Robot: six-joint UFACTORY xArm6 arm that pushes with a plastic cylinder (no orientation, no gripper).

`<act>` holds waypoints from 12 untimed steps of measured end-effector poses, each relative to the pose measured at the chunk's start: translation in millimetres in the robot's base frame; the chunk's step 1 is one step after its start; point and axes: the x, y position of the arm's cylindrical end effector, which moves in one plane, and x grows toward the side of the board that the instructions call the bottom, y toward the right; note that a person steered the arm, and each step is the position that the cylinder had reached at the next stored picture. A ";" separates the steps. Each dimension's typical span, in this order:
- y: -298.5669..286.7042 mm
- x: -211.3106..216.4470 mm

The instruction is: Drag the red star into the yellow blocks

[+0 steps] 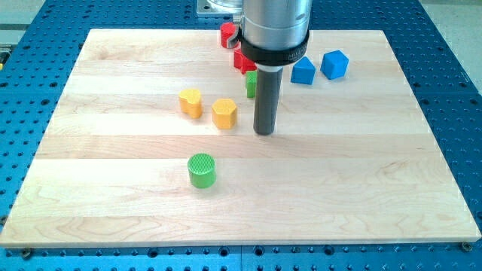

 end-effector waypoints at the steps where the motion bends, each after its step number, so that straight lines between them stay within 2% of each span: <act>1: -37.5 -3.9; 2: -57.6 -16.9; 3: -79.9 -48.5; 5: -91.7 -144.4; 6: -101.2 -174.6; 8: 35.3 -186.0; 9: 67.3 -175.8; 11: -105.2 -132.0; 12: -92.4 -136.3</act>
